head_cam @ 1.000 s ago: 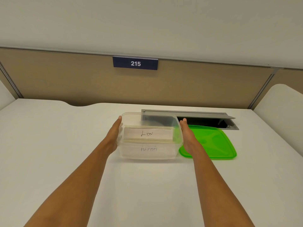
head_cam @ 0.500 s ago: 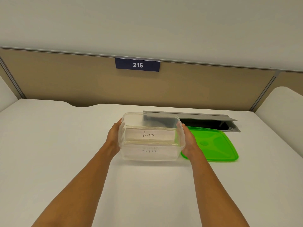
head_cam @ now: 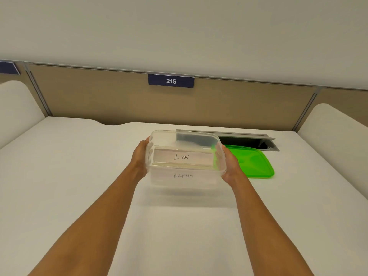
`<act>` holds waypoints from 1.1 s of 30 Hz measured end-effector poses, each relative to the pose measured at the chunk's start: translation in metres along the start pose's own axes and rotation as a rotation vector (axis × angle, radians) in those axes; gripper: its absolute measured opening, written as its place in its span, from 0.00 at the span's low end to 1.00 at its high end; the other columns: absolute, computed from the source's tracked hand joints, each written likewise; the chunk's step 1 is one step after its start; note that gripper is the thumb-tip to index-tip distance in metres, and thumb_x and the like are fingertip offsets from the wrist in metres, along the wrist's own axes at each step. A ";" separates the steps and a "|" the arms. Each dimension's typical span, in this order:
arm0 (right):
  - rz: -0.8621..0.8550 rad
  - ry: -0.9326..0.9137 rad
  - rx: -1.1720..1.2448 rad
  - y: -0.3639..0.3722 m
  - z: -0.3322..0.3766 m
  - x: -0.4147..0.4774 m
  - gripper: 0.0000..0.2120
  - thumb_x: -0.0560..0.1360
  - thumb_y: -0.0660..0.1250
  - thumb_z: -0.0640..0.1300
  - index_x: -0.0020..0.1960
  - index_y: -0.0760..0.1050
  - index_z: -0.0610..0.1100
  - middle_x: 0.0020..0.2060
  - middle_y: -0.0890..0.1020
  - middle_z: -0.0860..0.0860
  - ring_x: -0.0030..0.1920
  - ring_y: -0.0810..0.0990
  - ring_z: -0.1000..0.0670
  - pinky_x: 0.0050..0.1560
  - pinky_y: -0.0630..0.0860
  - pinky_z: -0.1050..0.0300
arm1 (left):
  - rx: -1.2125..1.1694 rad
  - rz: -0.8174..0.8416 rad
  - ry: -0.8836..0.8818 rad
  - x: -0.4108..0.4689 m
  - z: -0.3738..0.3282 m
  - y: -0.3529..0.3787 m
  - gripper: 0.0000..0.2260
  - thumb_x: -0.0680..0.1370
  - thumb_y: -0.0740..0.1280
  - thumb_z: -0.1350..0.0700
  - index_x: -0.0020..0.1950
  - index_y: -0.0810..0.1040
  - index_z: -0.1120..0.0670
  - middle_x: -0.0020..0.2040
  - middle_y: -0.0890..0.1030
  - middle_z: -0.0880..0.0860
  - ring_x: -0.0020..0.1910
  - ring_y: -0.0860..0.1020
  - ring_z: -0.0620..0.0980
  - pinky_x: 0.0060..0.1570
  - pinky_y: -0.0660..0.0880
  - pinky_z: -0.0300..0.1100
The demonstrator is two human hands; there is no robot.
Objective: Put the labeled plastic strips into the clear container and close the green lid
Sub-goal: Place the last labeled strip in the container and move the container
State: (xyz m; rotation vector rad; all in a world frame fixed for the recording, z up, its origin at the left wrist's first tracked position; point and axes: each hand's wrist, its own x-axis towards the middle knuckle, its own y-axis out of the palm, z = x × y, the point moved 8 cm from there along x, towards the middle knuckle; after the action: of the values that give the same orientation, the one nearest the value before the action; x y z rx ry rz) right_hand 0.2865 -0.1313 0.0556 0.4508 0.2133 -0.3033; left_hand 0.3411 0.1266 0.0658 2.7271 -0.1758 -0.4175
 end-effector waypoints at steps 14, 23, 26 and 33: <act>-0.014 -0.012 -0.082 -0.022 -0.017 -0.103 0.15 0.81 0.55 0.51 0.66 0.70 0.53 0.47 0.80 0.62 0.46 0.81 0.61 0.30 0.76 0.70 | -0.009 -0.043 -0.013 -0.097 0.033 -0.010 0.22 0.79 0.57 0.50 0.74 0.66 0.53 0.76 0.63 0.54 0.76 0.60 0.55 0.76 0.55 0.54; 0.016 0.016 -0.177 -0.016 -0.047 -0.143 0.24 0.81 0.53 0.54 0.75 0.59 0.49 0.76 0.60 0.54 0.76 0.56 0.53 0.76 0.50 0.55 | 0.010 -0.008 -0.053 -0.138 0.050 -0.034 0.21 0.80 0.54 0.50 0.73 0.67 0.50 0.76 0.63 0.51 0.76 0.60 0.52 0.76 0.55 0.53; 0.022 0.020 -0.175 -0.008 -0.058 -0.149 0.24 0.81 0.53 0.54 0.75 0.60 0.50 0.75 0.61 0.55 0.76 0.57 0.54 0.76 0.50 0.56 | 0.013 -0.031 -0.065 -0.147 0.054 -0.049 0.20 0.80 0.54 0.50 0.72 0.68 0.45 0.75 0.65 0.45 0.75 0.61 0.46 0.76 0.54 0.50; 0.005 0.049 -0.138 0.001 -0.081 -0.166 0.21 0.81 0.54 0.54 0.72 0.64 0.50 0.67 0.70 0.58 0.64 0.71 0.57 0.60 0.71 0.62 | 0.041 -0.043 -0.074 -0.157 0.060 -0.073 0.20 0.80 0.54 0.49 0.72 0.68 0.44 0.74 0.65 0.42 0.75 0.61 0.45 0.76 0.56 0.47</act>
State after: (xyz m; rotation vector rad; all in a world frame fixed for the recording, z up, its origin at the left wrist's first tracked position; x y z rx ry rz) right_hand 0.1214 -0.0534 0.0296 0.3229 0.2786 -0.2709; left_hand 0.1786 0.2016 0.0265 2.7612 -0.1465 -0.5338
